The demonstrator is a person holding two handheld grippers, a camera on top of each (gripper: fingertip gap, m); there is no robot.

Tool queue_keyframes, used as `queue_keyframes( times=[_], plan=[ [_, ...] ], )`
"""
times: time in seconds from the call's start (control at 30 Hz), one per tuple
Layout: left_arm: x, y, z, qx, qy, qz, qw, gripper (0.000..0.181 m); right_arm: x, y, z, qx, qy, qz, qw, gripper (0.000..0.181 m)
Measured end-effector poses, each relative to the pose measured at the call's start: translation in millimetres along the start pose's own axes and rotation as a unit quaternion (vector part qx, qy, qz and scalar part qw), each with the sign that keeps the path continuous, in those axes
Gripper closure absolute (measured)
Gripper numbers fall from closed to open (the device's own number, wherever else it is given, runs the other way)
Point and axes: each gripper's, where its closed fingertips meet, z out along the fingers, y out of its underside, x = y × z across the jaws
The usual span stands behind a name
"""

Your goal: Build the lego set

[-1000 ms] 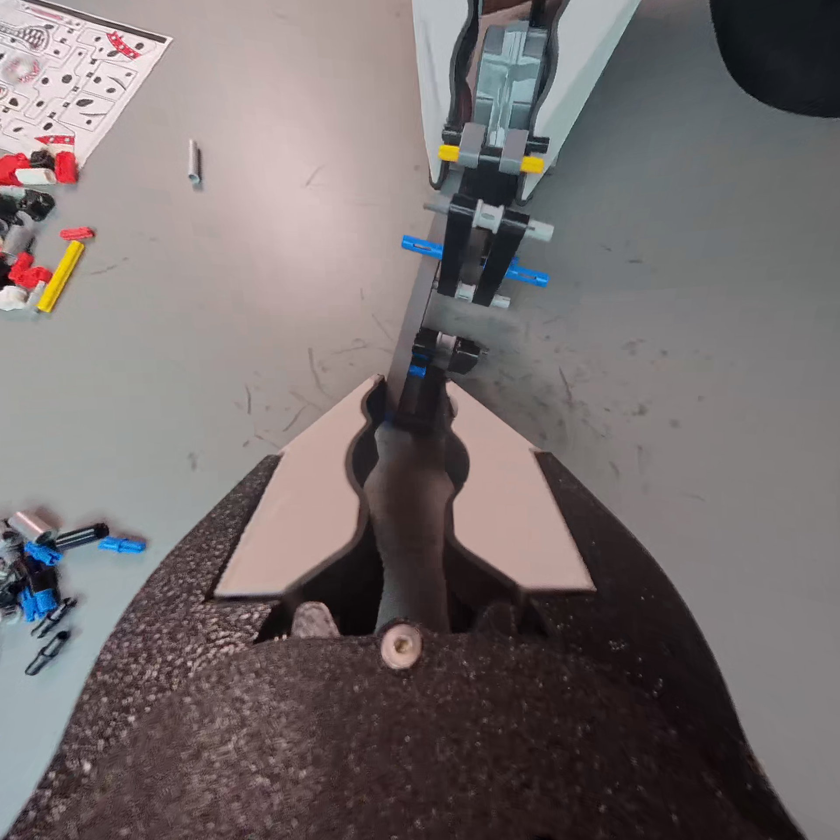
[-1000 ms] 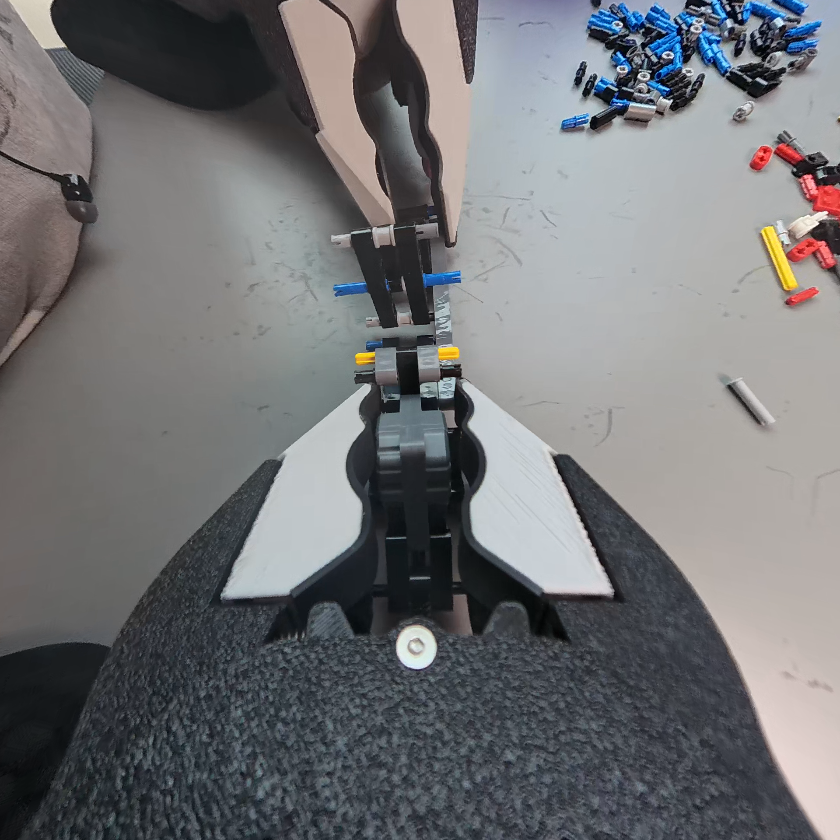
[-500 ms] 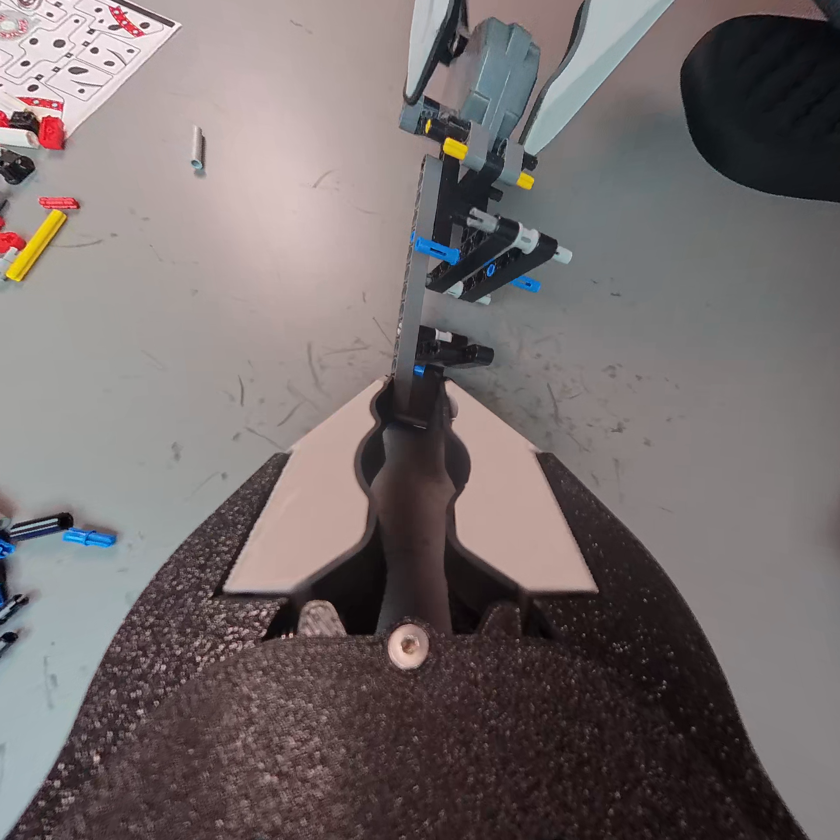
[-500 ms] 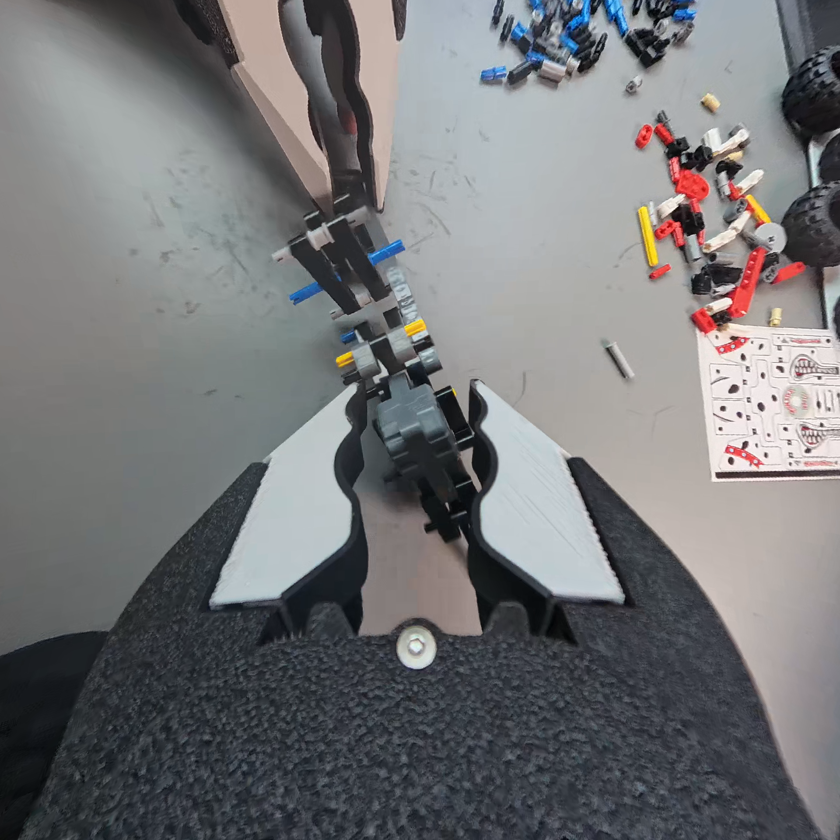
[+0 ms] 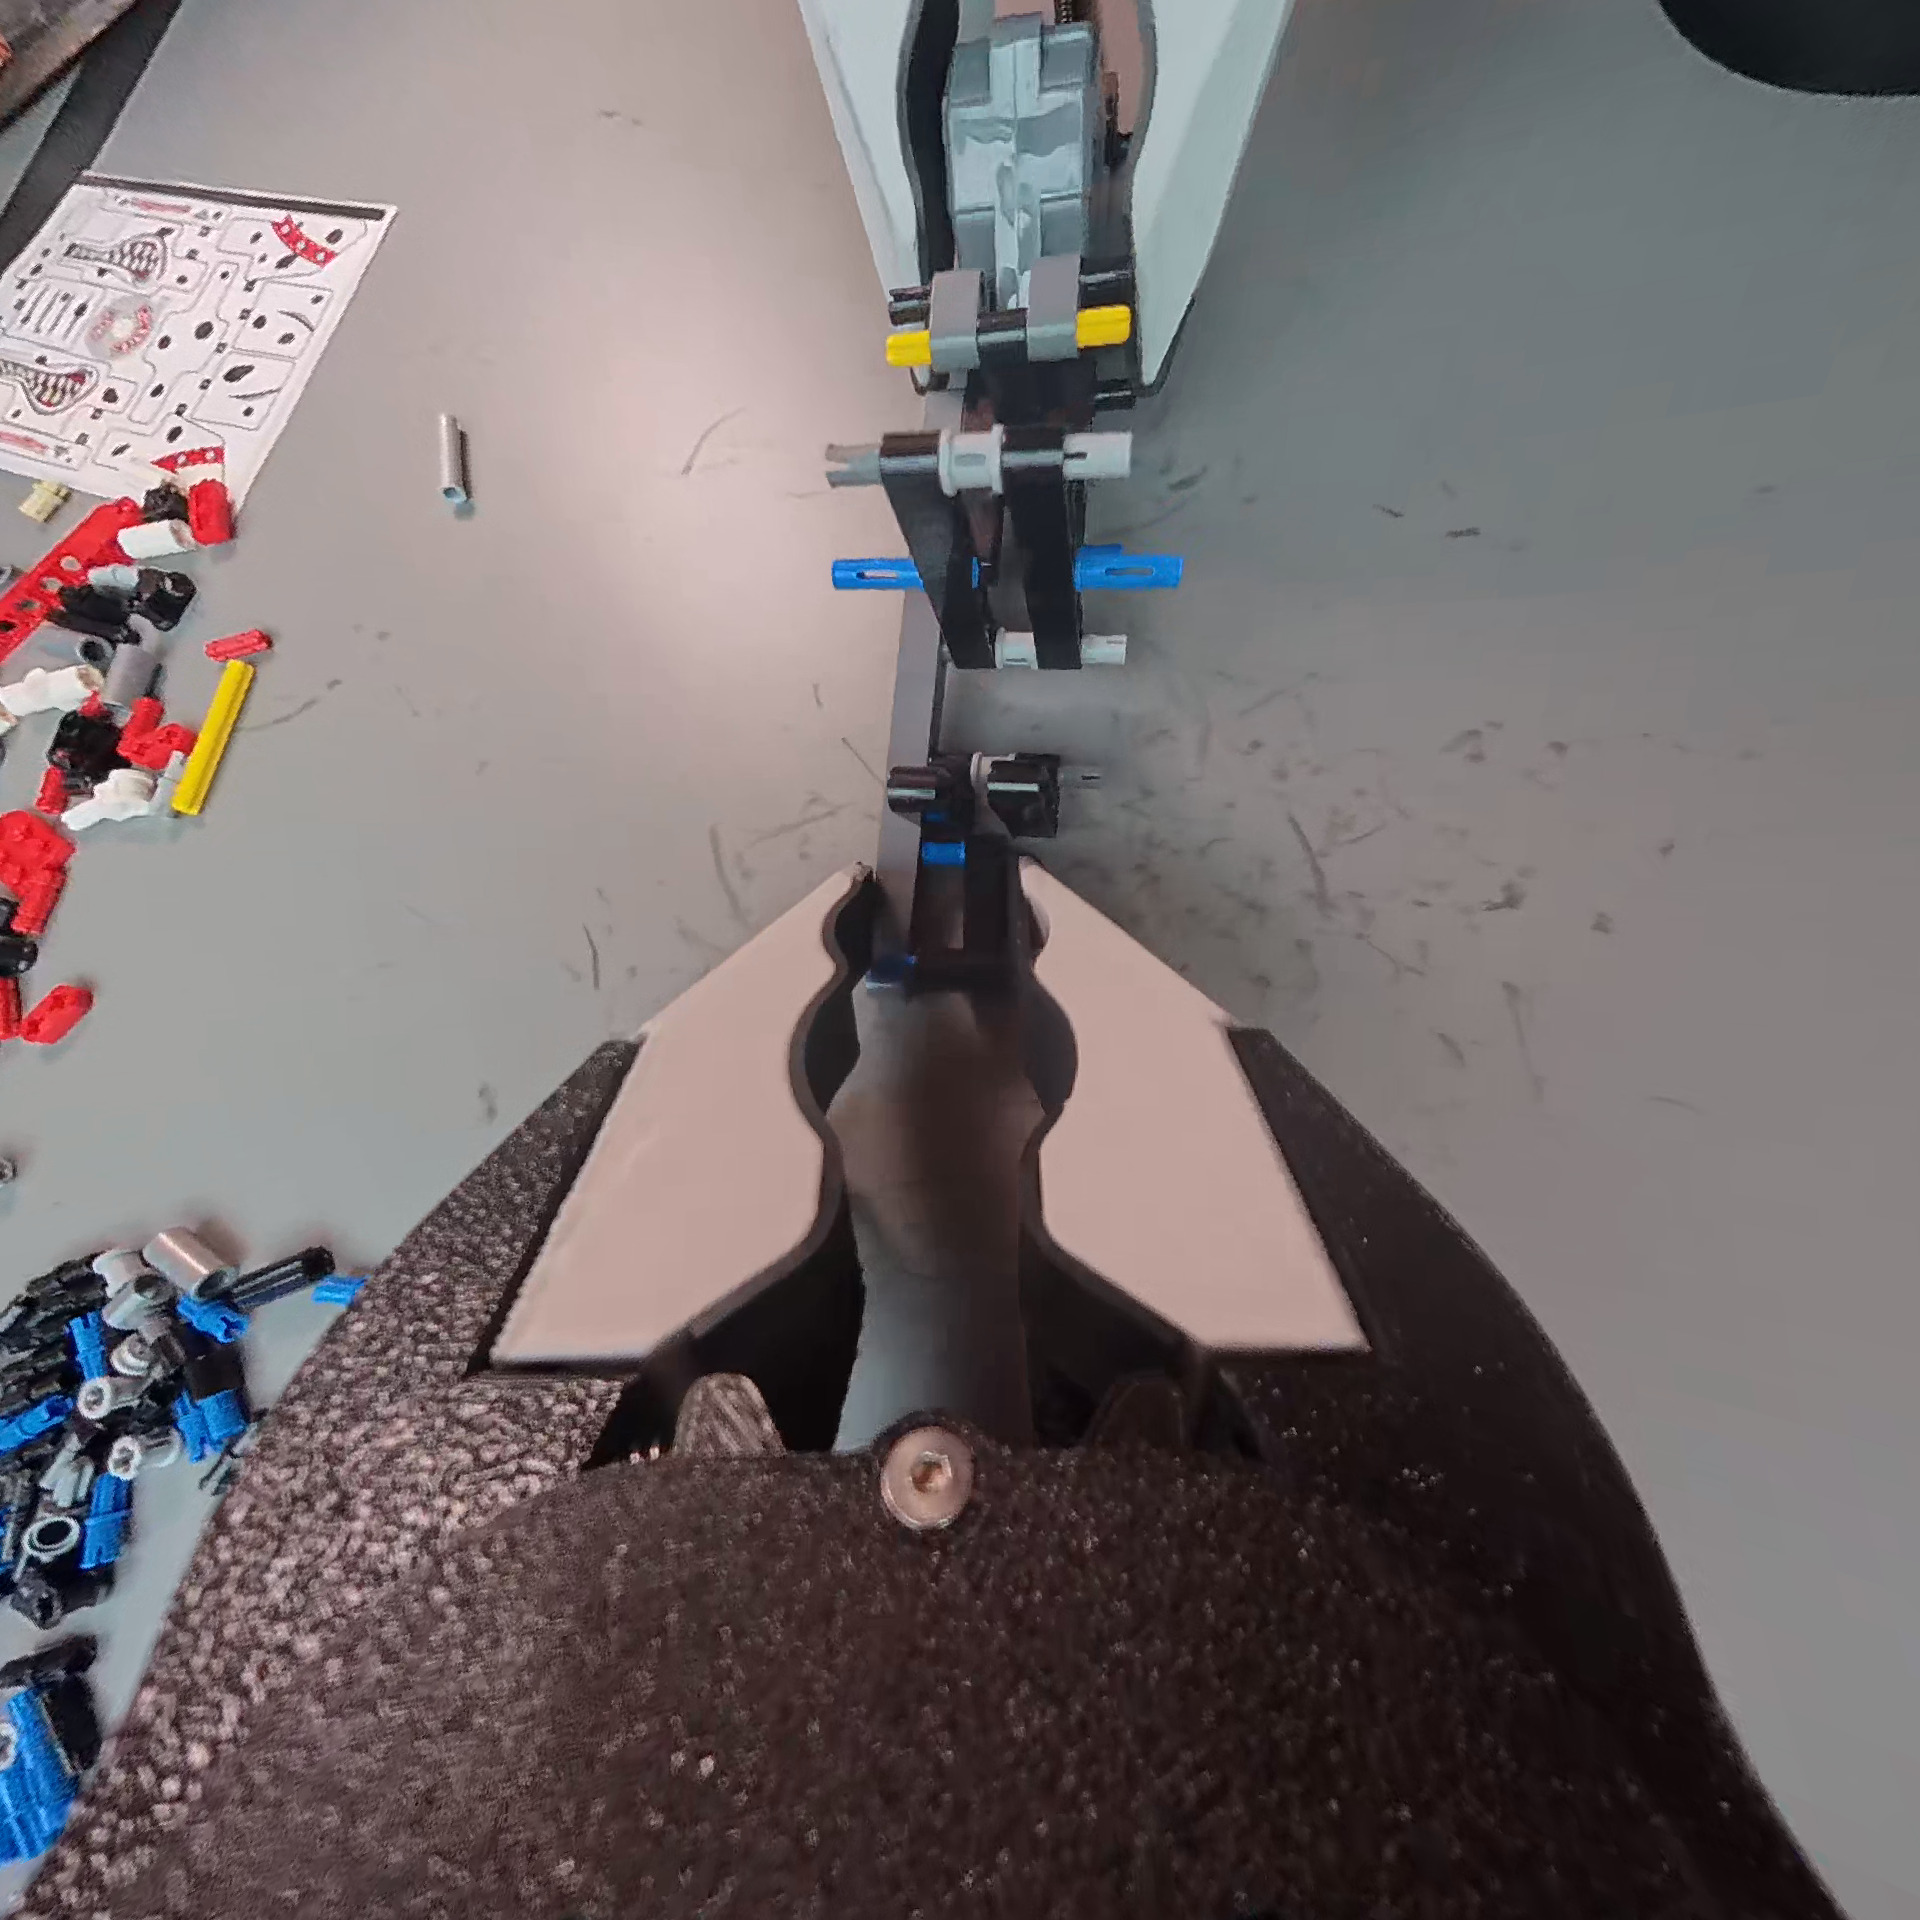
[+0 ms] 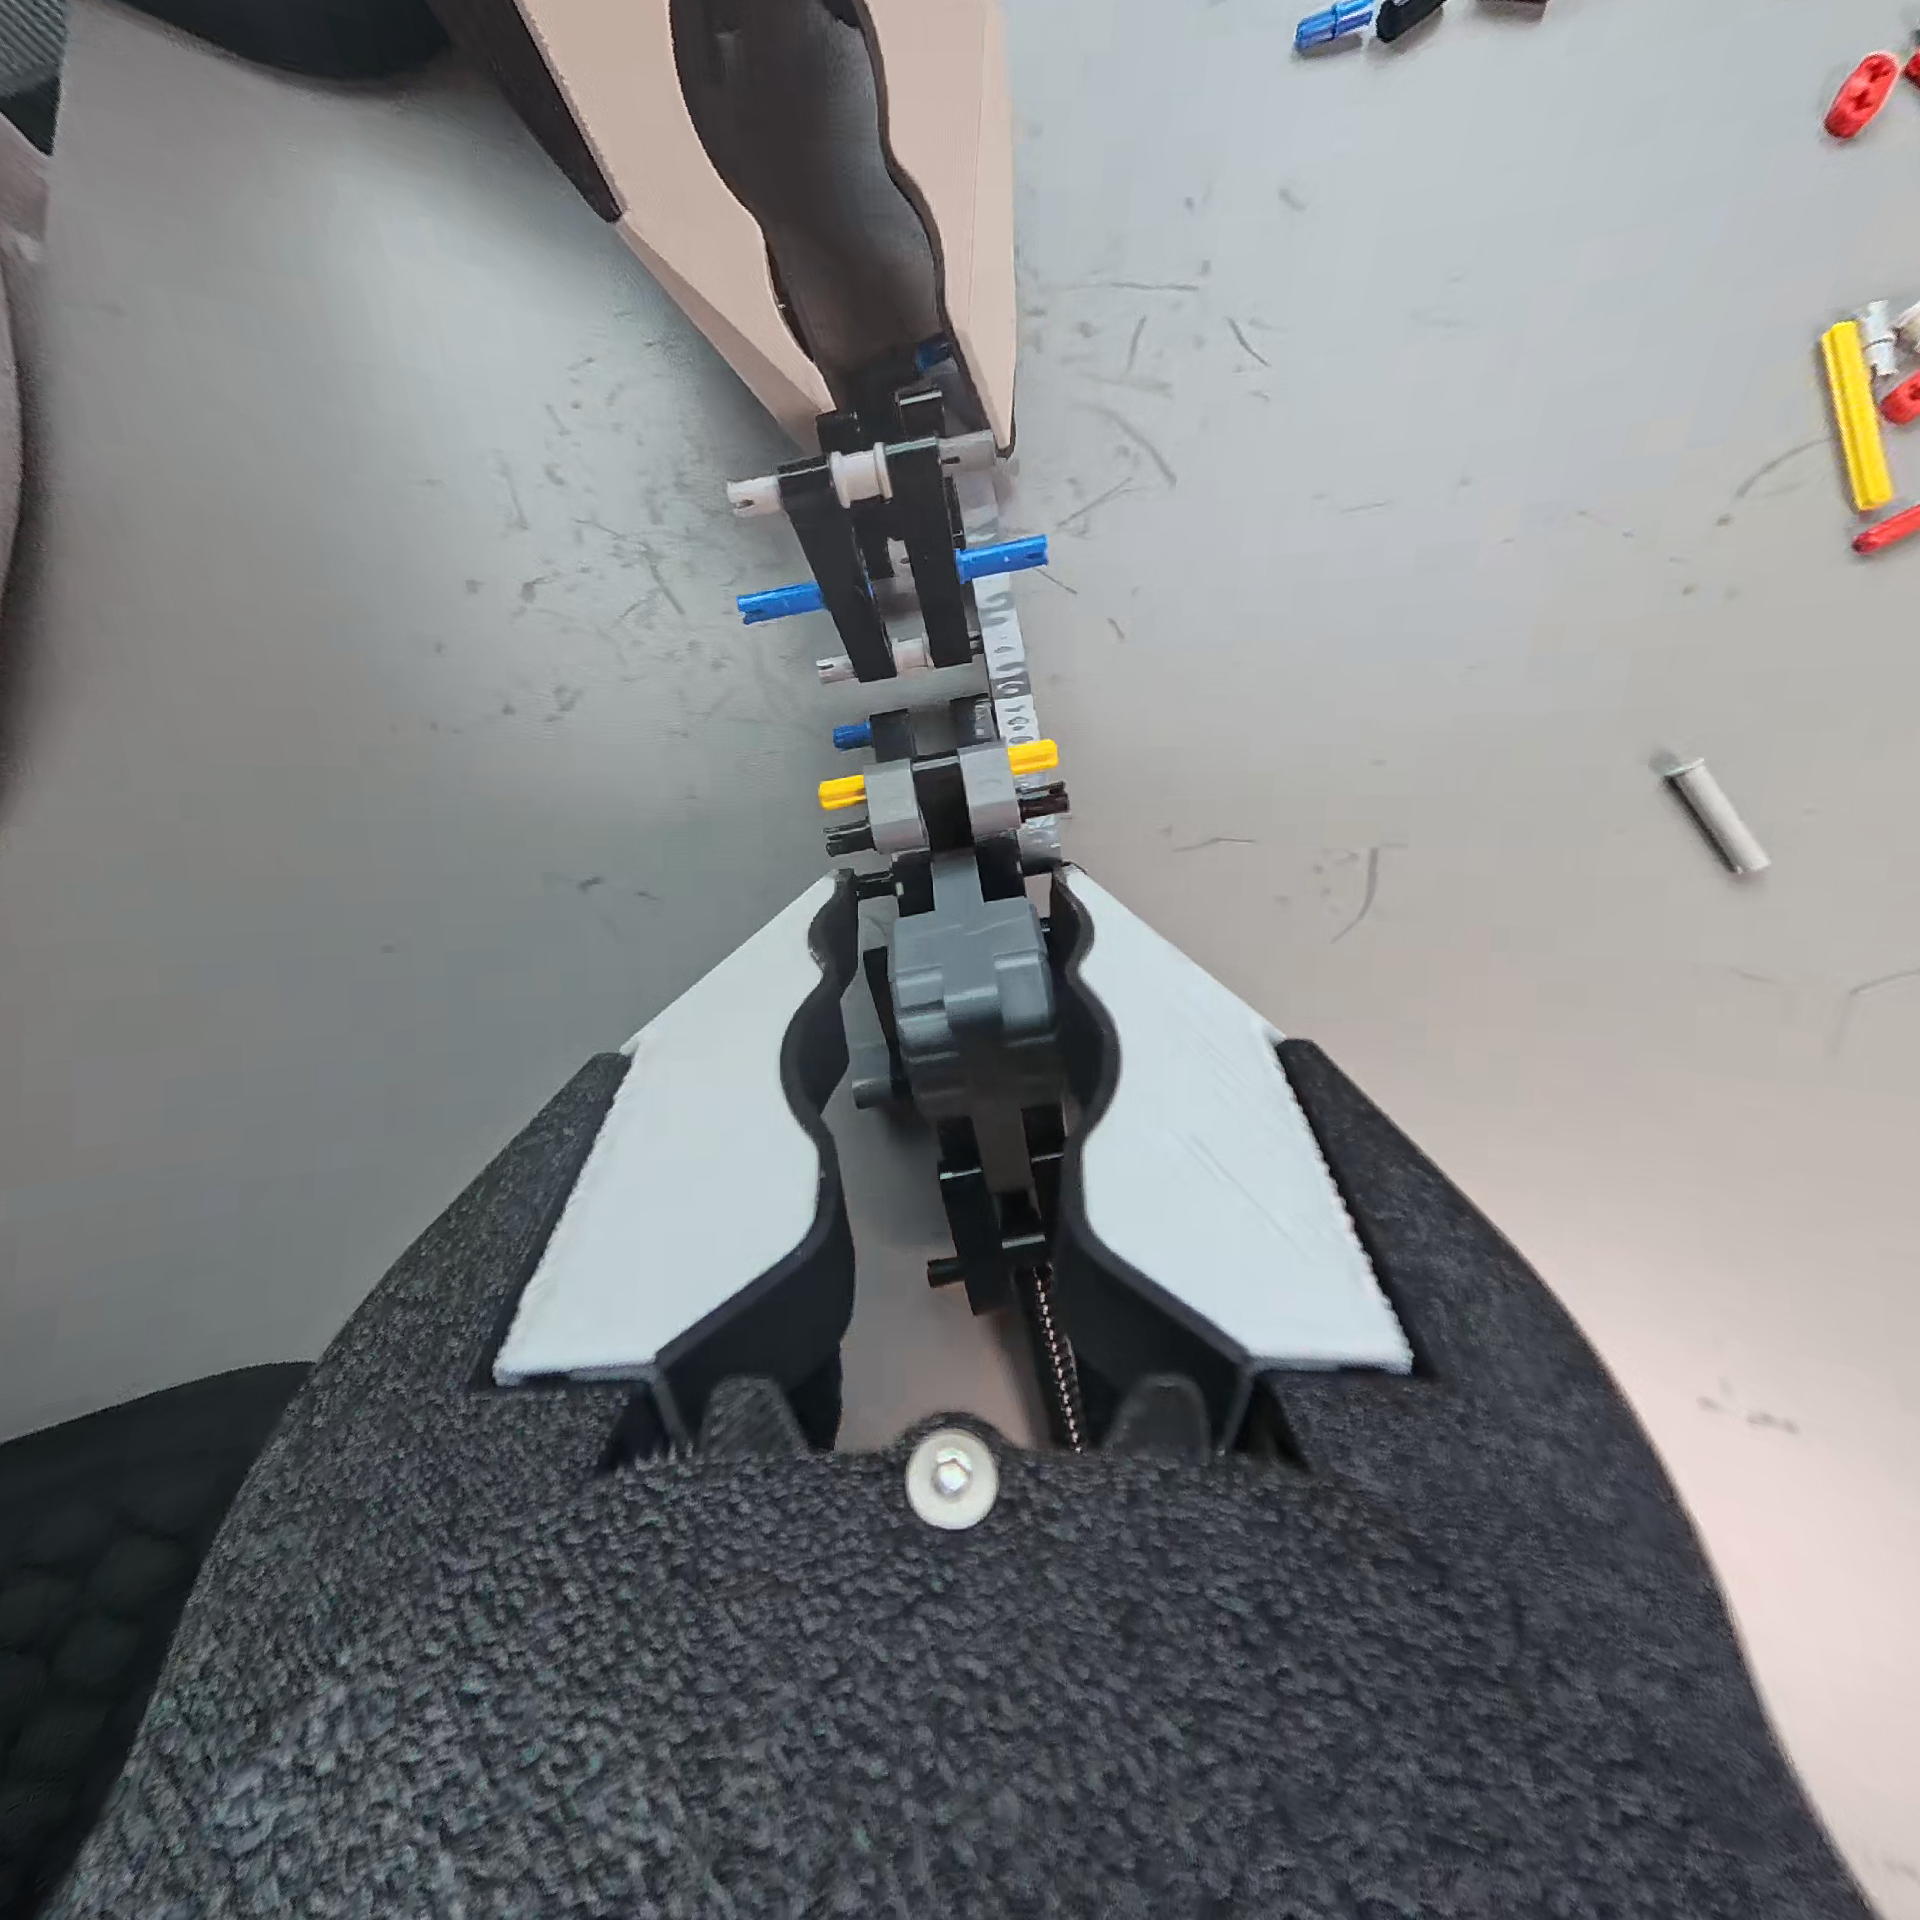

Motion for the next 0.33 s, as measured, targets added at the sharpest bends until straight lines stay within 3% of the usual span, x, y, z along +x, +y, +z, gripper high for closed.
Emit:
queue_keyframes(
  times=[0.1,0.33],
  plan=[
    [0.1,-0.1,-0.2,0.002,-0.004,0.017,1.0,0.152,-0.1,0.2,-0.8,0.003,-0.013,0.005,1.0,0.146],
    [-3.3,0.4,-1.8,0.006,0.041,-0.049,0.998,0.155,1.3,-0.1,-0.2,0.01,0.0,0.0,1.0,0.15]
  ],
)
